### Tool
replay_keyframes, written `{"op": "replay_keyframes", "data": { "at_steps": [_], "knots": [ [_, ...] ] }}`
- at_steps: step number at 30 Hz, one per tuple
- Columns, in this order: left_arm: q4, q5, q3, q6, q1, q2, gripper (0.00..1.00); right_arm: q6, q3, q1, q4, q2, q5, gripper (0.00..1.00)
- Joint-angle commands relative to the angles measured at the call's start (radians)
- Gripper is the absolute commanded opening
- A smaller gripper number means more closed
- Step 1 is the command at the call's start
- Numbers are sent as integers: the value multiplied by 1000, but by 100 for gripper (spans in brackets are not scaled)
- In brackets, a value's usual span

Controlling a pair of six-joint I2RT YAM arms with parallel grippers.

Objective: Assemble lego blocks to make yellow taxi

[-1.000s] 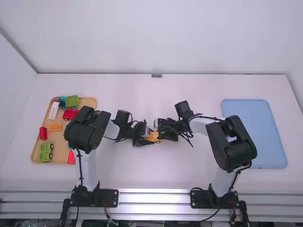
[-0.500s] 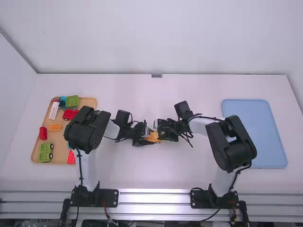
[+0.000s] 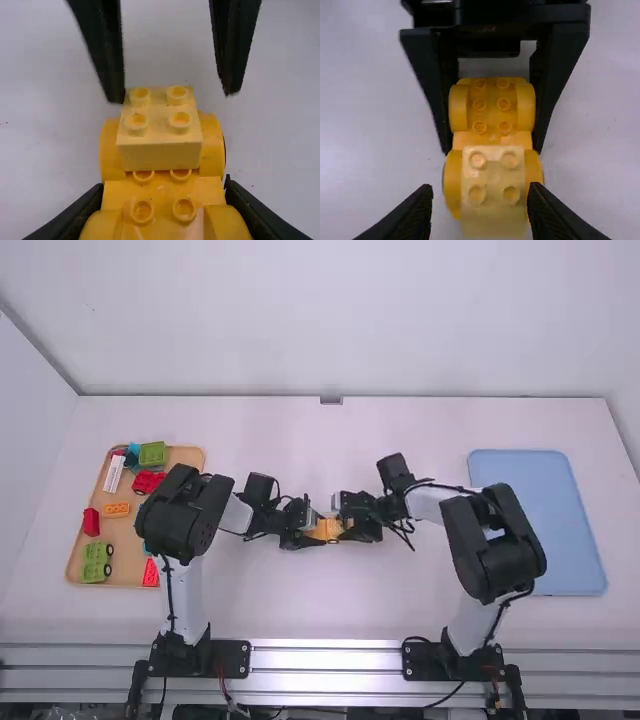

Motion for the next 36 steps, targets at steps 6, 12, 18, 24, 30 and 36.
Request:
{"op": "replay_keyframes", "data": {
  "at_steps": [6,12,18,24,30,36],
  "knots": [
    [-19,-39,-12,-8,-6,23,41,-92,-10,-69,-46,-32,-68,23],
    [-20,-38,-12,-8,-6,23,41,-84,-10,-45,-42,-10,0,0],
    [-20,-39,-12,-11,-5,23,41,-84,-10,19,-22,-4,60,0],
    [-23,-39,-12,-11,-6,23,40,-84,-9,37,-18,-4,88,0],
    [-23,-39,-12,-11,-6,23,39,-138,1,-27,-14,-31,-144,0],
    [-19,-39,-12,-11,-6,23,37,-103,-10,-10,66,-9,-216,0]
  ]
}}
